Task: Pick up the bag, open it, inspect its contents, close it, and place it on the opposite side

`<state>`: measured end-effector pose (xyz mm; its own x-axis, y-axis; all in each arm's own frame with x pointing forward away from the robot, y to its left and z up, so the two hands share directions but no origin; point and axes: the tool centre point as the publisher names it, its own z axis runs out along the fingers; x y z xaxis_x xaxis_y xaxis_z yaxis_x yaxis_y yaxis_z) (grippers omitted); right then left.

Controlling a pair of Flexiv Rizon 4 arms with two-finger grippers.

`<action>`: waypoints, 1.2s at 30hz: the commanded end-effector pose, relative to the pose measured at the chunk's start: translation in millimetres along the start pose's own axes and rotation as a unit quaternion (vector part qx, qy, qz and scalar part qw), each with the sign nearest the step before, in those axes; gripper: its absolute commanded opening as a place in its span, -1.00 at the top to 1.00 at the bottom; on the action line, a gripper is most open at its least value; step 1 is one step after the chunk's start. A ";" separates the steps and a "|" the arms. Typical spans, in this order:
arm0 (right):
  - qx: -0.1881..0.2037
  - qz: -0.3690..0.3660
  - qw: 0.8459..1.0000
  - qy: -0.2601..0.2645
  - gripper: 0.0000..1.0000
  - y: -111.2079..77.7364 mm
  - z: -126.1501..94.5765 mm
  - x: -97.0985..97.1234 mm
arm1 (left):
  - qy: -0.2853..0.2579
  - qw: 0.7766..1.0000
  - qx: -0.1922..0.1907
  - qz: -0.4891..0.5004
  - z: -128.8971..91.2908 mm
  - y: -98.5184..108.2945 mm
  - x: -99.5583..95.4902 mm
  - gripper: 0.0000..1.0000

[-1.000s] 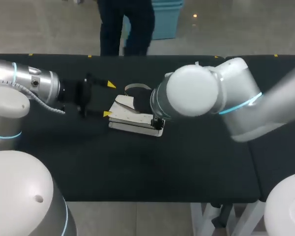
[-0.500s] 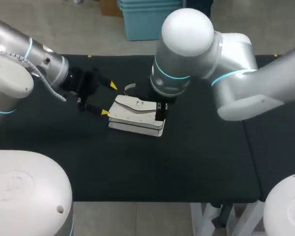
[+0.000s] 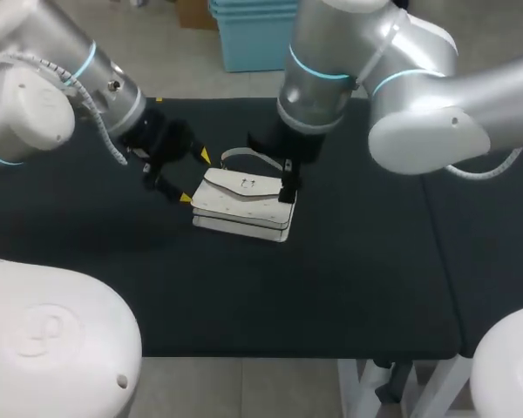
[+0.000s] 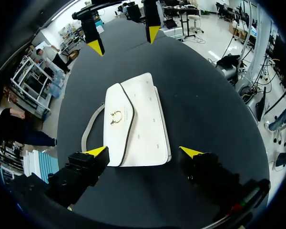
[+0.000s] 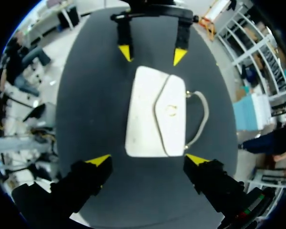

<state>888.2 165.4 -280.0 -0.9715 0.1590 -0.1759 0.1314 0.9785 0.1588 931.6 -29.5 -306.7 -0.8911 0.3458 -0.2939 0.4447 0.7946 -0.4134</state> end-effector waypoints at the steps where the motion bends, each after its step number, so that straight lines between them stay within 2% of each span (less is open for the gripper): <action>1: 0.004 0.000 1.000 0.014 -1.00 1.9 -1.5 -1.6 | 0.000 1.000 0.002 0.000 0.5 1.1 -0.4 -1.00; 6: 0.004 0.000 1.000 0.014 -1.00 1.9 -1.5 -1.6 | 0.000 1.000 0.002 0.000 0.5 1.1 -0.4 -1.00; 7: 0.004 0.000 1.000 0.014 -1.00 1.9 -1.5 -1.6 | 0.014 1.000 0.009 -0.014 1.2 -3.1 -2.8 -1.00; 9: 0.003 0.061 0.997 0.037 -1.00 9.4 -3.5 -13.7 | 0.035 0.996 0.025 -0.074 1.0 -12.0 -5.6 -1.00; 11: 0.020 0.123 0.991 0.053 -1.00 11.9 -4.2 -21.7 | 0.054 0.985 0.007 -0.163 0.0 -19.4 -10.0 -1.00; 12: 0.019 0.139 0.988 0.063 -1.00 11.0 -4.9 -23.1 | 0.076 0.975 0.010 -0.207 -2.3 -21.9 -12.2 -1.00; 13: 0.028 0.182 0.979 0.083 -1.00 9.8 -5.5 -27.4 | 0.092 0.963 0.001 -0.255 -4.5 -23.3 -15.1 -1.00; 15: 0.019 0.228 0.968 0.108 -1.00 5.8 -7.0 -32.5 | 0.110 0.938 -0.014 -0.328 -6.9 -25.3 -18.5 -1.00; 16: 0.028 0.263 0.955 0.134 -1.00 4.1 -7.7 -36.3 | 0.124 0.920 -0.029 -0.371 -7.1 -26.5 -21.2 -1.00; 18: 0.032 0.314 0.936 0.154 -1.00 0.7 -8.4 -40.0 | 0.146 0.890 -0.034 -0.431 -7.6 -24.7 -25.6 -1.00; 19: 0.043 0.347 0.920 0.179 -1.00 -1.4 -8.3 -42.6 | 0.159 0.872 -0.037 -0.462 -8.3 -22.5 -28.0 -1.00; 20: 0.041 0.365 0.914 0.174 -1.00 -2.9 -8.3 -43.9 | 0.155 0.857 -0.041 -0.489 -8.3 -20.6 -29.7 -1.00; 22: 0.032 0.412 0.890 0.193 -1.00 -7.6 -11.6 -43.4 | 0.160 0.827 -0.037 -0.538 -8.8 -14.6 -32.6 -1.00; 23: 0.025 0.423 0.885 0.192 -1.00 -10.0 -13.9 -42.6 | 0.170 0.812 -0.028 -0.557 -9.4 -10.7 -33.9 -1.00; 24: 0.019 0.458 0.868 0.193 -1.00 -13.1 -15.9 -41.8 | 0.175 0.793 -0.016 -0.583 -10.1 -6.8 -34.5 -1.00; 25: 0.010 0.471 0.859 0.200 -1.00 -17.2 -17.4 -41.6 | 0.174 0.777 -0.009 -0.605 -10.5 -3.6 -34.3 -1.00; 27: -0.009 0.513 0.833 0.209 -1.00 -23.5 -18.5 -38.5 | 0.185 0.749 0.016 -0.636 -10.9 2.4 -32.5 -1.00; 28: -0.020 0.525 0.826 0.206 -1.00 -25.6 -18.4 -36.4 | 0.186 0.738 0.027 -0.648 -10.5 4.6 -31.6 -1.00; 31: -0.062 0.585 0.783 0.199 -1.00 -34.3 -16.9 -31.2 | 0.189 0.700 0.065 -0.686 -9.7 8.6 -26.4 -1.00; 36: -0.124 0.640 0.734 0.191 -1.00 -38.6 -10.9 -23.2 | 0.169 0.650 0.127 -0.730 -10.1 8.4 -20.9 -1.00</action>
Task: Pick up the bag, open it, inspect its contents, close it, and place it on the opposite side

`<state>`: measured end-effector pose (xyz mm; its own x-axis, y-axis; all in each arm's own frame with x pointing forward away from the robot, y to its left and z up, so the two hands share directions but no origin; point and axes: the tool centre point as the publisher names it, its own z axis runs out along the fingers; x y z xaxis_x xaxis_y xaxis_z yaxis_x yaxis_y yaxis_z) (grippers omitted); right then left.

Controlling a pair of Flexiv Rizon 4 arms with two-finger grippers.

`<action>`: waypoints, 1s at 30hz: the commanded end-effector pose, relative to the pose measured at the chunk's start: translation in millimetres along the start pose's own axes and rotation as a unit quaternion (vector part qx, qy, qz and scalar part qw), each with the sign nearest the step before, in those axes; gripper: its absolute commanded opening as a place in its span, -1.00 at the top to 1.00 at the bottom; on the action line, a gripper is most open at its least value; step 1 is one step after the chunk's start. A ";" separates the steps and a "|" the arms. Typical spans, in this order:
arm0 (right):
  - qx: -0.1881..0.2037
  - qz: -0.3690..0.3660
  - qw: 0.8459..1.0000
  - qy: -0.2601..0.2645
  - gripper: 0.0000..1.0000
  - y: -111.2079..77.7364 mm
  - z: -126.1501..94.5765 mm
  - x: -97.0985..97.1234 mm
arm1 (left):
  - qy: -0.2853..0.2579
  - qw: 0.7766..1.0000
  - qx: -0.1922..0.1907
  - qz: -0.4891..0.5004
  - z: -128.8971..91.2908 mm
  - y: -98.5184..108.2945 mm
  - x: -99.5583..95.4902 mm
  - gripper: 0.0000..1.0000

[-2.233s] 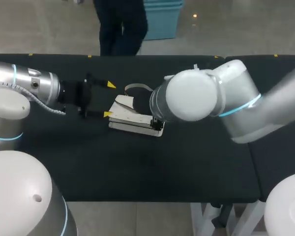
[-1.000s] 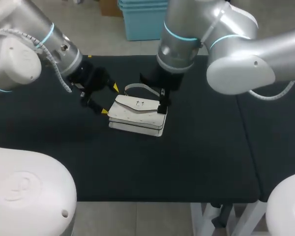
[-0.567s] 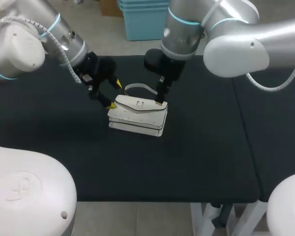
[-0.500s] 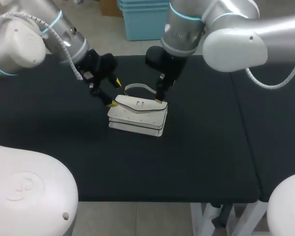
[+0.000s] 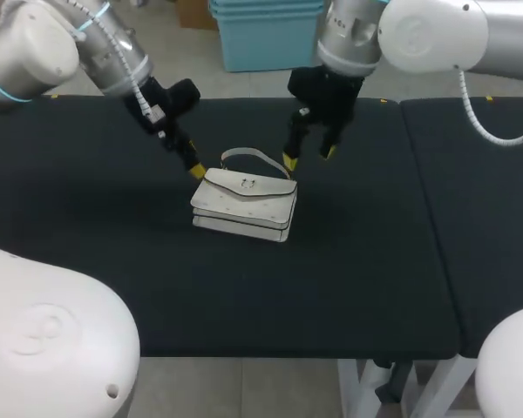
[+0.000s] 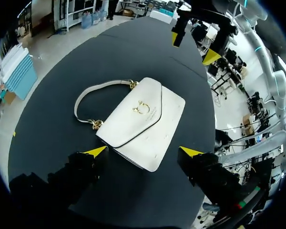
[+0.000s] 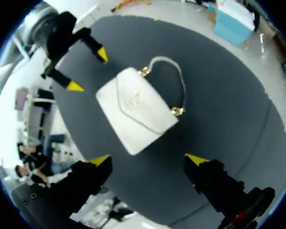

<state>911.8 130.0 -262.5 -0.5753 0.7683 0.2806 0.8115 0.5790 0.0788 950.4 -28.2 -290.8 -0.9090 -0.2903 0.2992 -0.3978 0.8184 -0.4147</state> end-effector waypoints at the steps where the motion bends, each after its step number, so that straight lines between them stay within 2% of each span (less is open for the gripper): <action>1: -0.165 0.273 0.941 0.115 -1.00 -11.9 9.2 -2.6 | 0.130 0.906 0.134 -0.380 2.3 4.4 -3.5 -1.00; 6: -0.214 0.312 0.915 0.142 -1.00 -9.9 19.5 1.7 | 0.139 0.871 0.194 -0.429 6.0 8.2 1.8 -1.00; 8: -0.230 0.331 0.905 0.137 -1.00 -8.9 21.4 3.2 | 0.129 0.855 0.217 -0.454 7.7 9.3 1.9 -1.00; 10: -0.231 0.359 0.896 0.123 -1.00 -7.6 21.4 5.2 | 0.110 0.854 0.213 -0.462 7.9 8.5 -0.2 -1.00; 11: -0.213 0.364 0.902 0.095 -1.00 -4.5 21.3 7.0 | 0.110 0.854 0.213 -0.462 7.9 8.5 -0.2 -1.00; 24: -0.213 0.364 0.902 0.095 -1.00 -4.5 21.3 7.0 | 0.110 0.854 0.213 -0.462 7.9 8.5 -0.2 -1.00; 25: -0.215 0.373 0.898 0.095 -1.00 -3.6 23.4 7.0 | 0.122 0.842 0.215 -0.479 9.5 6.9 -0.9 -1.00; 26: -0.234 0.401 0.878 0.112 -1.00 -3.0 27.4 5.6 | 0.138 0.814 0.226 -0.517 11.2 4.3 -2.5 -1.00; 28: -0.242 0.424 0.859 0.153 -1.00 -4.8 33.2 3.0 | 0.130 0.774 0.246 -0.569 14.0 0.3 -7.3 -1.00; 30: -0.240 0.447 0.848 0.156 -1.00 -4.5 41.4 1.0 | 0.133 0.762 0.241 -0.586 14.0 -0.1 -8.1 -1.00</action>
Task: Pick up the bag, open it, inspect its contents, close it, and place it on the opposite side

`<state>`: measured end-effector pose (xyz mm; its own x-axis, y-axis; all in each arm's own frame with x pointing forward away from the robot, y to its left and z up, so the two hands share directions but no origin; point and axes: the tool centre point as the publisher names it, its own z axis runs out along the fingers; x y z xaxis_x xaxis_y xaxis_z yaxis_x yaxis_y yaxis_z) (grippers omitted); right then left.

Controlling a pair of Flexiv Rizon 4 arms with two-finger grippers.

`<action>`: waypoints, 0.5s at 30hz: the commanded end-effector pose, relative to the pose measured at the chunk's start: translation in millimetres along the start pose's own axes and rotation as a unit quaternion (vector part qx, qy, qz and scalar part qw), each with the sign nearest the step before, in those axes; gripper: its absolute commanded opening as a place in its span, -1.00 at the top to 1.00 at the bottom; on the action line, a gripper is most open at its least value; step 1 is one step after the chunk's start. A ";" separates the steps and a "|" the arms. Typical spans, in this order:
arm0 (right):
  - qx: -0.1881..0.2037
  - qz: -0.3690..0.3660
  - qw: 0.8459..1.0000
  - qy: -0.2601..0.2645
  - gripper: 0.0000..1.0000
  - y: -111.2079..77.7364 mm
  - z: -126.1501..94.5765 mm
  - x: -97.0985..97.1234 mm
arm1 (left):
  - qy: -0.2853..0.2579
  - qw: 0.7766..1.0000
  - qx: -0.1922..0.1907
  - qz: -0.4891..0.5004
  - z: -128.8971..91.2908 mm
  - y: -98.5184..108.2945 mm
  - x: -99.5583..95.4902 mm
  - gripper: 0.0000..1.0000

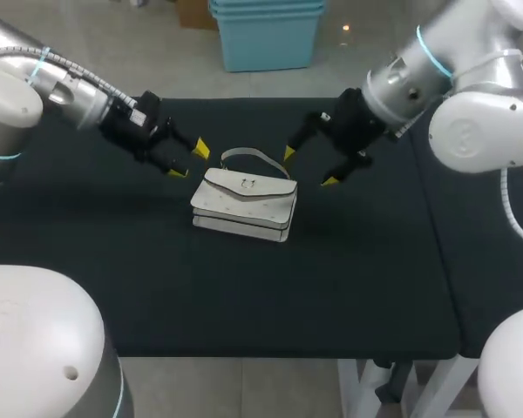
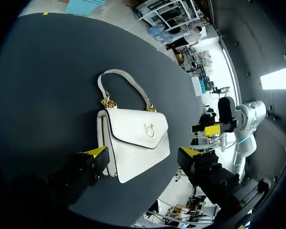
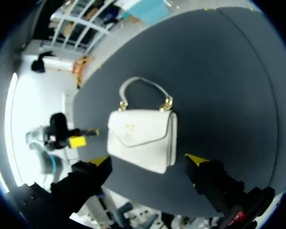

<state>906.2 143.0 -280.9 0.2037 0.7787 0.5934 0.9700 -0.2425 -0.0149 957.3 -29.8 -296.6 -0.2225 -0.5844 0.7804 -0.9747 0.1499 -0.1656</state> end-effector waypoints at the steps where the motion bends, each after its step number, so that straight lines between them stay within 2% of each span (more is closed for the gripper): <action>1: -0.098 0.066 0.992 0.043 -1.00 -1.6 17.7 -17.5 | 0.030 0.975 0.100 -0.198 6.8 1.8 -4.5 -1.00; 4: -0.105 0.083 0.990 0.038 -1.00 -0.5 22.8 -20.0 | 0.016 0.972 0.102 -0.211 6.1 -1.6 -6.2 -1.00; 7: -0.104 0.105 0.988 0.041 -1.00 3.4 27.2 -22.5 | 0.012 0.972 0.086 -0.217 10.0 -4.4 -11.7 -1.00; 13: -0.107 0.136 0.985 0.019 -1.00 11.4 45.0 -24.1 | 0.022 0.971 0.045 -0.232 19.2 -12.6 -27.7 -1.00; 15: -0.116 0.140 0.983 0.012 -1.00 13.5 48.6 -24.1 | 0.034 0.973 0.020 -0.225 22.5 -13.3 -31.4 -1.00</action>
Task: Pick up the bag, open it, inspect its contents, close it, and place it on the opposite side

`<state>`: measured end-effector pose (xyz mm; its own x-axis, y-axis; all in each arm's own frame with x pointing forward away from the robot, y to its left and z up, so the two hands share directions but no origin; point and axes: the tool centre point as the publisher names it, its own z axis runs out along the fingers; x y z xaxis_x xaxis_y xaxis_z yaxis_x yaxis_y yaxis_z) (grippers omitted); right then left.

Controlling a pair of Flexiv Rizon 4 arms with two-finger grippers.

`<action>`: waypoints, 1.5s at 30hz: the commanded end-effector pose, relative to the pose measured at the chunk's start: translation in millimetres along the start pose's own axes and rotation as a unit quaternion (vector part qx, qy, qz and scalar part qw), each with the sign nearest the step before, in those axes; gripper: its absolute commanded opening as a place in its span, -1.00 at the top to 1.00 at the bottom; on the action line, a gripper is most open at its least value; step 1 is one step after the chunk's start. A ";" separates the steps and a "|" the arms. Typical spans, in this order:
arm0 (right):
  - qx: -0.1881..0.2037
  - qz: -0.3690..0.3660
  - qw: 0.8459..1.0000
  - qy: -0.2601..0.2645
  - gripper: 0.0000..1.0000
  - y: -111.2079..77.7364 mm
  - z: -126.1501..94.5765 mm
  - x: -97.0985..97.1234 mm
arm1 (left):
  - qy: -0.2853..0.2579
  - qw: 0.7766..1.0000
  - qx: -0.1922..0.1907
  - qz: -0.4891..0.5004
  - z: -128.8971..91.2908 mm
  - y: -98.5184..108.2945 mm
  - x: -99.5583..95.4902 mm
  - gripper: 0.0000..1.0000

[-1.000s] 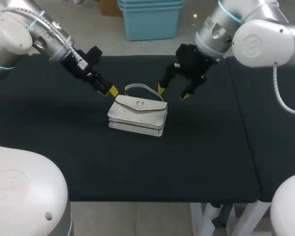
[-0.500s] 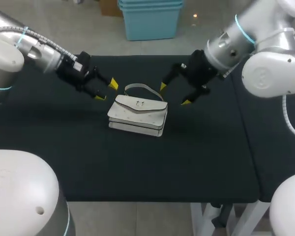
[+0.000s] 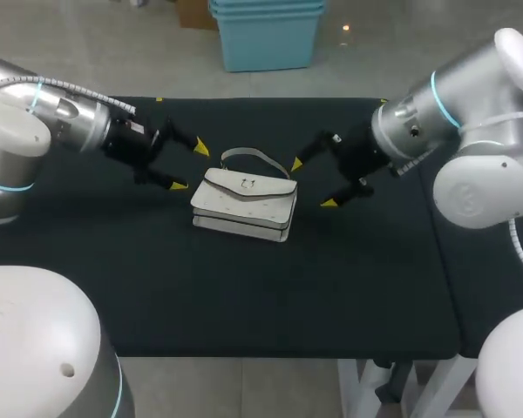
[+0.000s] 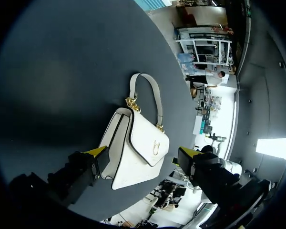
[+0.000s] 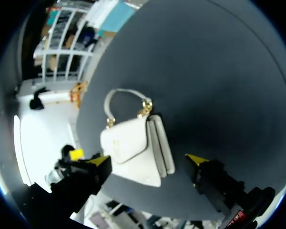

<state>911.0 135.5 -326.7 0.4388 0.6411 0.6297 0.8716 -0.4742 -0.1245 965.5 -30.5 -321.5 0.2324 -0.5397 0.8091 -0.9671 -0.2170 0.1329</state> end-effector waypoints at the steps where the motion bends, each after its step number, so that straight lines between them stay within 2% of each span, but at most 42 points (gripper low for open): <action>1: -0.083 0.004 0.996 -0.011 -0.96 3.9 17.6 8.2 | 0.009 0.999 -0.051 0.005 9.1 -12.9 -6.5 -1.00; 2: -0.091 0.006 0.996 -0.007 -0.87 5.4 20.1 8.2 | 0.015 0.998 -0.064 0.007 10.0 -14.0 -7.4 -1.00; 5: -0.095 0.002 0.995 0.006 -0.80 8.7 26.8 7.2 | 0.023 0.996 -0.083 0.018 11.8 -17.5 -9.2 -1.00; 6: -0.093 0.000 0.996 0.012 -0.57 10.0 30.1 6.1 | 0.024 0.996 -0.087 0.022 12.0 -19.3 -9.9 -1.00; 8: -0.089 -0.004 0.996 0.029 -0.31 10.2 35.5 4.4 | 0.031 0.994 -0.100 0.036 12.7 -20.5 -11.4 -1.00; 11: -0.083 -0.017 0.995 0.048 -0.21 9.9 41.4 4.6 | 0.037 0.991 -0.119 0.049 14.3 -21.4 -12.8 -1.00; 13: -0.087 -0.033 0.994 0.062 0.00 9.2 43.8 5.5 | 0.039 0.989 -0.130 0.053 17.0 -22.1 -12.7 -1.00; 17: -0.087 -0.047 0.992 0.083 0.00 7.9 47.7 4.1 | 0.040 0.987 -0.141 0.065 22.7 -21.0 -10.9 -0.98; 20: -0.084 -0.045 0.992 0.085 -0.15 7.3 50.4 0.9 | 0.041 0.986 -0.145 0.071 26.2 -19.9 -9.8 -0.95; 23: -0.082 -0.043 0.992 0.087 -0.17 8.2 51.4 -1.6 | 0.041 0.985 -0.150 0.076 30.8 -20.6 -8.1 -0.74; 24: -0.081 -0.042 0.992 0.088 -0.15 8.7 51.8 -2.1 | 0.041 0.984 -0.152 0.077 32.1 -21.1 -7.5 -0.70; 26: -0.080 -0.041 0.992 0.089 -0.14 9.1 53.5 -2.0 | 0.043 0.984 -0.156 0.078 34.7 -21.4 -6.3 -0.49; 30: -0.073 -0.039 0.992 0.094 -0.05 8.2 60.1 0.0 | 0.045 0.982 -0.166 0.079 38.2 -19.5 -5.3 -0.50; 33: -0.069 -0.038 0.992 0.096 0.01 7.6 65.6 1.2 | 0.043 0.981 -0.170 0.079 42.6 -18.5 -7.8 -0.39; 39: -0.062 -0.035 0.993 0.098 0.01 6.9 74.7 1.8 | 0.050 0.980 -0.177 0.071 50.7 -19.0 -17.5 0.07; 41: -0.059 -0.032 0.993 0.099 0.04 6.6 77.8 0.0 | 0.054 0.980 -0.180 0.070 51.6 -18.8 -21.0 0.41; 43: -0.056 -0.029 0.993 0.099 0.07 6.6 80.8 -1.9 | 0.056 0.980 -0.180 0.069 53.4 -18.9 -24.3 0.55; 45: -0.054 -0.027 0.993 0.100 0.07 6.5 83.8 -3.7 | 0.058 0.979 -0.182 0.067 55.1 -19.1 -26.7 0.56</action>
<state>933.8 174.4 -385.0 0.3320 0.5432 0.7712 0.9080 -0.4055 -0.1052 978.2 -56.7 -367.1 0.1034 -0.4600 0.8819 -0.9732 0.1364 0.1853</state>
